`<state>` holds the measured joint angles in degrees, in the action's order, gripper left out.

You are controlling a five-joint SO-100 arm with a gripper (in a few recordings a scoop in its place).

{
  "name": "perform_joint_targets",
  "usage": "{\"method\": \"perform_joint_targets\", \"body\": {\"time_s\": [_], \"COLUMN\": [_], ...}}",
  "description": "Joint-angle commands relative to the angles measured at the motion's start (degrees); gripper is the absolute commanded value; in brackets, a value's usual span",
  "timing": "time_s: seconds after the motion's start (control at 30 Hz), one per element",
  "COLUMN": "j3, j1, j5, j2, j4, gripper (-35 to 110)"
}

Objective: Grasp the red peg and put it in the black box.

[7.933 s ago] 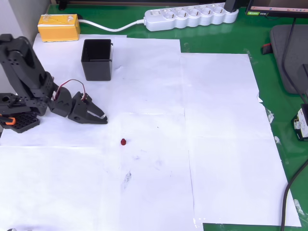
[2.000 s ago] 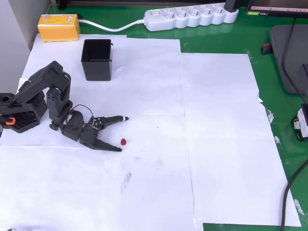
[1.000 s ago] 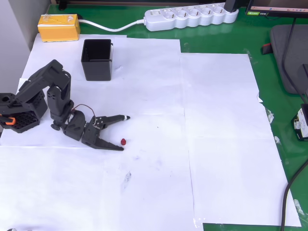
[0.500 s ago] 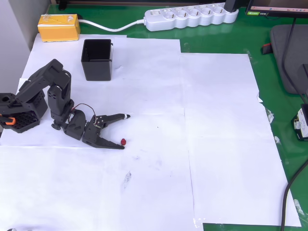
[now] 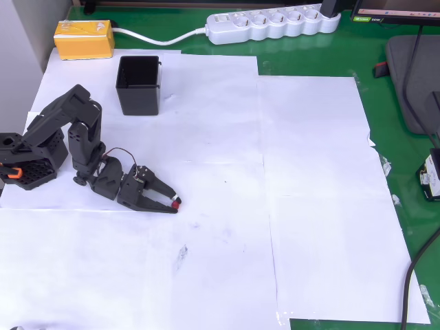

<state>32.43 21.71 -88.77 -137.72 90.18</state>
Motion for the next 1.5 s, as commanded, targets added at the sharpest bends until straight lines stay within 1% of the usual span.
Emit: {"method": "perform_joint_targets", "body": {"time_s": [0.0,0.23,0.43,0.63,0.87,1.0,1.13,1.2,1.3,1.47], "j3": [0.44,0.35,-3.16,-2.11,8.09,15.73,26.02,33.49,44.38,59.77], "j1": [0.88,0.79,-1.14,-3.69,-6.59,-8.88,-11.34,-12.66,-14.77,-18.28], "j5": [-0.88,-1.32,-0.79,0.18,0.26,1.41,2.64,3.69,6.24,9.84], "j2": [1.85,2.2,13.1,31.73,43.42,51.86,58.8,61.0,62.49,62.05], "j4": [1.14,0.97,-4.66,-23.12,-41.75,-58.54,-81.83,-96.86,-116.28,-141.59], "gripper": [0,0,0,0,0,0,0,0,0,0]}}
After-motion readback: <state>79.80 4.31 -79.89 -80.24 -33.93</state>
